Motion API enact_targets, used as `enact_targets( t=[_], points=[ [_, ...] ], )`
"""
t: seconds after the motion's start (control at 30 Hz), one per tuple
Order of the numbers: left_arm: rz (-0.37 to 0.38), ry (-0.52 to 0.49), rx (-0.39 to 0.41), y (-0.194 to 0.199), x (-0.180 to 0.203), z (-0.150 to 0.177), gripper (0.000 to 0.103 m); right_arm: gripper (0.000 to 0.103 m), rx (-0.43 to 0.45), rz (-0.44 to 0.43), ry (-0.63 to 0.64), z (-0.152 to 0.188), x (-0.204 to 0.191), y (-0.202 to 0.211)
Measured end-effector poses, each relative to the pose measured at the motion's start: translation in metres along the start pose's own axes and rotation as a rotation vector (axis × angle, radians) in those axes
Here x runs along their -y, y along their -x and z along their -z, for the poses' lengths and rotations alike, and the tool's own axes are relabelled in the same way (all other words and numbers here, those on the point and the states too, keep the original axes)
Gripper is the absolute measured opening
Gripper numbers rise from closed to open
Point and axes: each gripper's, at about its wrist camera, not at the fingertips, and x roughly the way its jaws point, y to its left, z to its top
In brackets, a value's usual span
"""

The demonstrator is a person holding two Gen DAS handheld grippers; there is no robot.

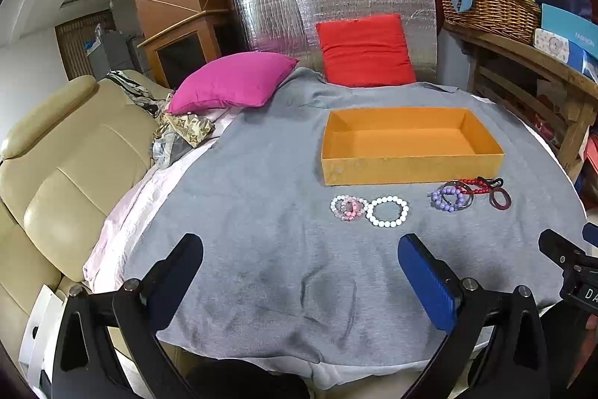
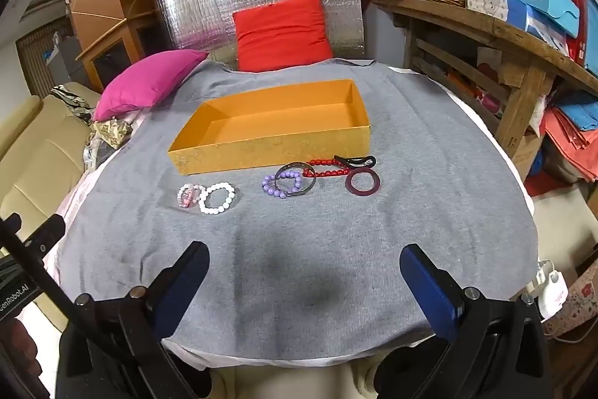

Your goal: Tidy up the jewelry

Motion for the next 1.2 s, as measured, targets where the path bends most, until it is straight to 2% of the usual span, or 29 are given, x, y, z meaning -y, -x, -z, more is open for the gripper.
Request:
enact_targets(
  t=[0.77, 0.93, 1.2],
  points=[
    [0.008, 0.013, -0.022, -0.028, 0.001, -0.01, 0.103, 0.103, -0.01, 0.008, -0.015, -0.019, -0.001, -0.023],
    [0.01, 0.017, -0.025, -0.035, 0.002, -0.012, 0.103, 0.103, -0.009, -0.021, -0.045, -0.026, 0.0, -0.029],
    [0.023, 0.015, -0.036, -0.052, 0.005, -0.017, 0.103, 0.103, -0.002, 0.015, -0.016, -0.033, 0.001, -0.044]
  ],
)
